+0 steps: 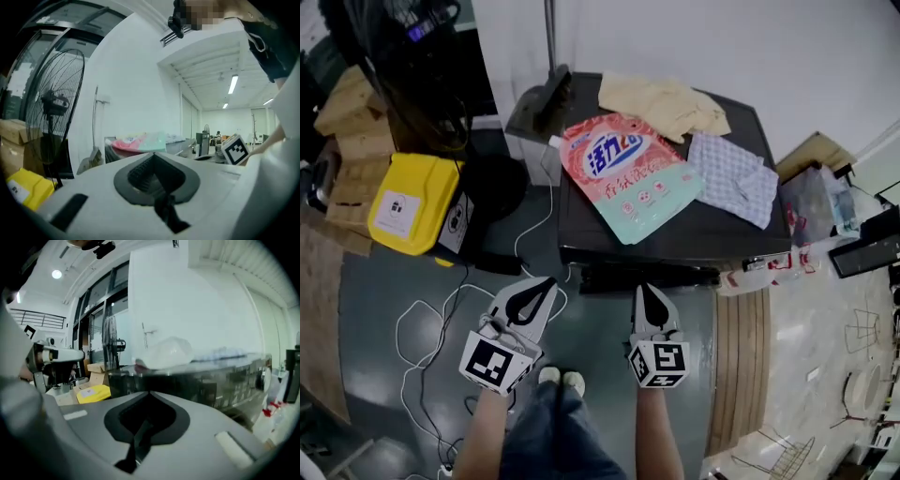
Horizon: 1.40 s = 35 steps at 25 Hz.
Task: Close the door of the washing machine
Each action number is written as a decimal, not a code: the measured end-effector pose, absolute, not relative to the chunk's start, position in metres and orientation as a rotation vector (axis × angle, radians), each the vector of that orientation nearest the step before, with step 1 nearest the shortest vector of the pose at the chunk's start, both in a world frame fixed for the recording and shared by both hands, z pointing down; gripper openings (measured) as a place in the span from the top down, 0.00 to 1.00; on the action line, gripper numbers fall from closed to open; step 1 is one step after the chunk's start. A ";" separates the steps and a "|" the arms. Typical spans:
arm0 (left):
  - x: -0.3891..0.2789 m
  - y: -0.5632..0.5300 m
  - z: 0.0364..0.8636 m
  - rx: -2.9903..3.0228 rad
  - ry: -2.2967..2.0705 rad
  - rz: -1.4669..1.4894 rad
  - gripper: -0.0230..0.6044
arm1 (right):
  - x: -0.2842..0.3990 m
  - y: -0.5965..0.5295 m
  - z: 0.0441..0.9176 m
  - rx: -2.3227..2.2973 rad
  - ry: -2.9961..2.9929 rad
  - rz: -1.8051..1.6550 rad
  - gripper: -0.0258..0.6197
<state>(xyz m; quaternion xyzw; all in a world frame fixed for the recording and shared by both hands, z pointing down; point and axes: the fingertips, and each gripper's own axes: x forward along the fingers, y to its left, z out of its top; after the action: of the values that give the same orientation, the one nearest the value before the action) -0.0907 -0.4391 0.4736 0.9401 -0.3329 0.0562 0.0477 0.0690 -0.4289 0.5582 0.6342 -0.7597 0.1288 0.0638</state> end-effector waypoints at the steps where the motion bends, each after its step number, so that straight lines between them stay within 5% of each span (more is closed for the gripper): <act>1: -0.090 -0.442 0.456 2.889 -1.025 0.160 0.97 | 0.072 -0.429 0.531 1.928 -2.306 0.330 0.94; 14: -0.079 -0.449 0.280 3.116 -1.121 -0.047 0.97 | 0.093 -0.410 0.294 2.071 -2.414 -0.188 0.94; 35: -0.086 -0.428 0.259 3.132 -1.121 -0.072 0.97 | 0.075 -0.383 0.276 2.072 -2.406 -0.197 0.94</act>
<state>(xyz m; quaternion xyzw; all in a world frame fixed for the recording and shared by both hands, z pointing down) -0.0863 -0.4284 0.2587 0.9372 -0.3355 -0.0217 -0.0926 0.0751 -0.3828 0.2759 0.6511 -0.7562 -0.0620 -0.0197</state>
